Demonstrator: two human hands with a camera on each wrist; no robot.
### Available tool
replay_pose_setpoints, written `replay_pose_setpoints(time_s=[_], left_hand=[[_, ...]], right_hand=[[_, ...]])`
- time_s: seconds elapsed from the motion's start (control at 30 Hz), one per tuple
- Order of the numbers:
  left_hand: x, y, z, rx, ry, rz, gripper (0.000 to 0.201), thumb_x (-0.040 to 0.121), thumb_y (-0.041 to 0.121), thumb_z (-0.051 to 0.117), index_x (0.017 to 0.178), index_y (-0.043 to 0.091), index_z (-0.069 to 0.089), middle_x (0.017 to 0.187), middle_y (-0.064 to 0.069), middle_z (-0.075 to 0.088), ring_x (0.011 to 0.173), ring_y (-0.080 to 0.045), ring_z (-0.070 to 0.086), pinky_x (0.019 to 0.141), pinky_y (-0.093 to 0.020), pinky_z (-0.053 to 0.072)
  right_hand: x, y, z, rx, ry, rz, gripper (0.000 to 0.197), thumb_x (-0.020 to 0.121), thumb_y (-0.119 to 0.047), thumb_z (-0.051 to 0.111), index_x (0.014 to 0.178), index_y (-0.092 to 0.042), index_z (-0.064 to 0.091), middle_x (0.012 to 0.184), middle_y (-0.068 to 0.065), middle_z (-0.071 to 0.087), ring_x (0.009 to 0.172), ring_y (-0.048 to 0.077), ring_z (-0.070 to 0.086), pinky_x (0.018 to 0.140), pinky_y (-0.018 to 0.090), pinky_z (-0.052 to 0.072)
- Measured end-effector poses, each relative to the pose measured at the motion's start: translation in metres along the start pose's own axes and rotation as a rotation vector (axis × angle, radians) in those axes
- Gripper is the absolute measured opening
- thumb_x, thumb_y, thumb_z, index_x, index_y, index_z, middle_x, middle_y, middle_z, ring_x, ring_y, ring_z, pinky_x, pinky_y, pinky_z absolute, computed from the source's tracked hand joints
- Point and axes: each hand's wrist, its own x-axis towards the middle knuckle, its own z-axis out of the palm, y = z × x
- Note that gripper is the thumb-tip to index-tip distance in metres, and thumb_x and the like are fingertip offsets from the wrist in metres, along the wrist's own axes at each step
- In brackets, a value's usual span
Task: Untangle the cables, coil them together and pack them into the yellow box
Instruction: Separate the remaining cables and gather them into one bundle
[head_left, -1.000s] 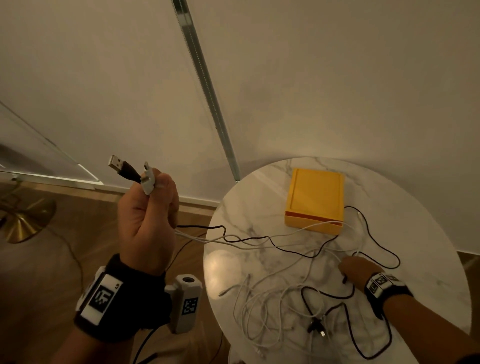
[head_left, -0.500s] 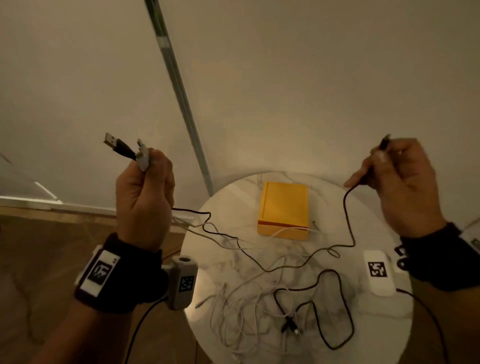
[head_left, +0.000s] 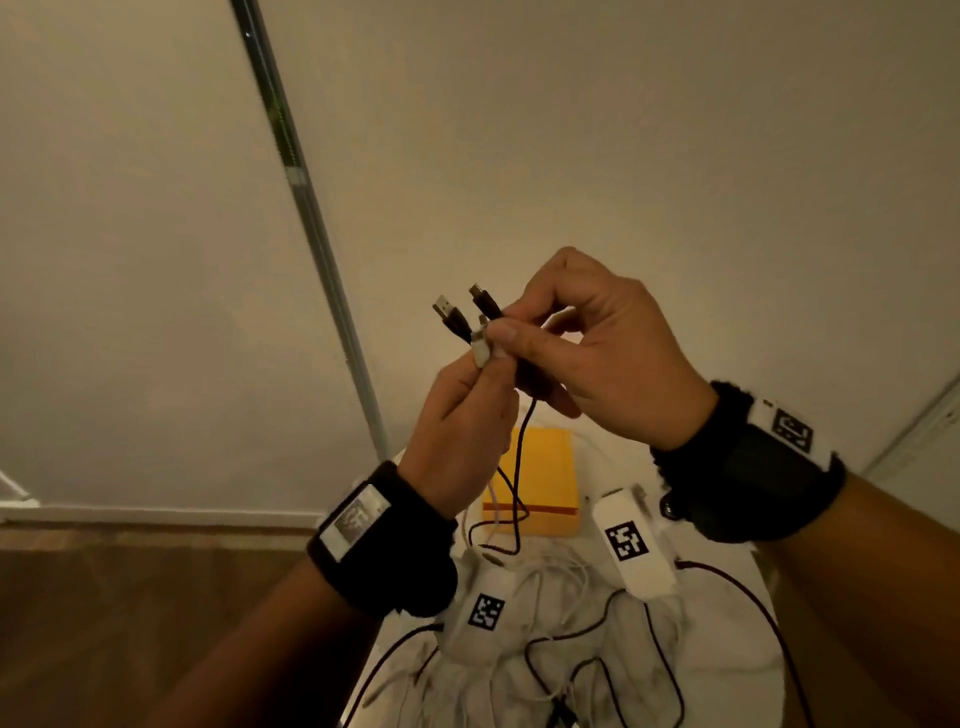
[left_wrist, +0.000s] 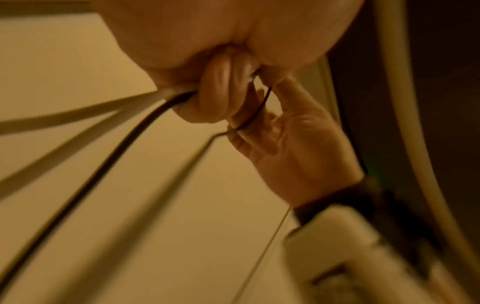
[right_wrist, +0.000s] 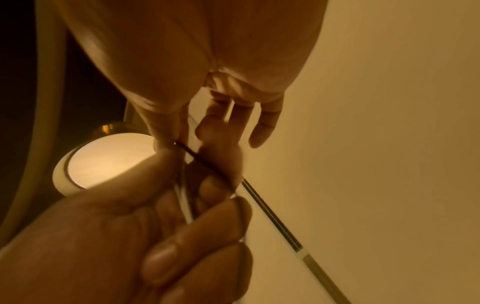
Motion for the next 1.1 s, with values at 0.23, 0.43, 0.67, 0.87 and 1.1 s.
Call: replay_pose_setpoints(time_s=[0.23,0.43,0.67,0.87,1.1], left_hand=[[0.008,-0.008,-0.007,0.063,0.064,-0.045,0.057,0.114,0.032,0.03,0.073,-0.005,0.046,0.06,-0.008,0.048,0.057,-0.016,0.042,0.062,-0.02,0.038],[0.02,-0.001,-0.024,-0.093,0.107,-0.069,0.052,0.111,0.04,0.033,0.065,0.02,0.047,0.059,0.001,0.036,0.055,-0.018,0.037,0.063,-0.03,0.047],[0.024,0.008,-0.069,-0.158,0.328,-0.066,0.056,0.112,0.036,0.037,0.057,0.027,0.046,0.053,0.01,0.031,0.043,-0.007,0.02,0.039,-0.019,0.018],[0.022,0.012,-0.104,0.334,0.493,0.214,0.056,0.099,0.057,0.057,0.065,0.019,0.033,0.056,-0.014,0.029,0.047,-0.031,0.028,0.043,-0.043,0.03],[0.014,0.001,-0.124,0.869,0.569,0.288,0.053,0.105,0.034,0.054,0.06,0.009,0.042,0.051,-0.006,0.039,0.048,-0.02,0.037,0.049,-0.029,0.025]], right_hand=[[-0.011,0.031,0.019,0.294,-0.102,0.292,0.048,0.095,-0.055,0.056,0.123,-0.016,0.055,0.094,0.008,0.064,0.088,0.015,0.064,0.09,0.047,0.055],[-0.057,0.073,0.042,0.406,-0.494,0.395,0.047,0.093,-0.055,0.062,0.079,-0.01,0.057,0.057,0.0,0.051,0.049,0.019,0.05,0.055,0.033,0.045],[-0.065,0.177,-0.031,-0.475,-0.443,0.382,0.046,0.099,-0.037,0.063,0.059,-0.025,0.043,0.055,-0.007,0.04,0.049,0.004,0.039,0.055,0.03,0.03],[-0.084,0.231,-0.1,-0.802,-0.289,0.517,0.049,0.098,-0.034,0.062,0.057,-0.022,0.038,0.056,-0.001,0.043,0.054,0.017,0.041,0.051,0.031,0.027],[-0.101,0.257,-0.142,-0.988,-0.297,0.665,0.049,0.098,-0.044,0.06,0.058,-0.019,0.044,0.06,0.002,0.048,0.054,0.015,0.044,0.05,0.031,0.025]])
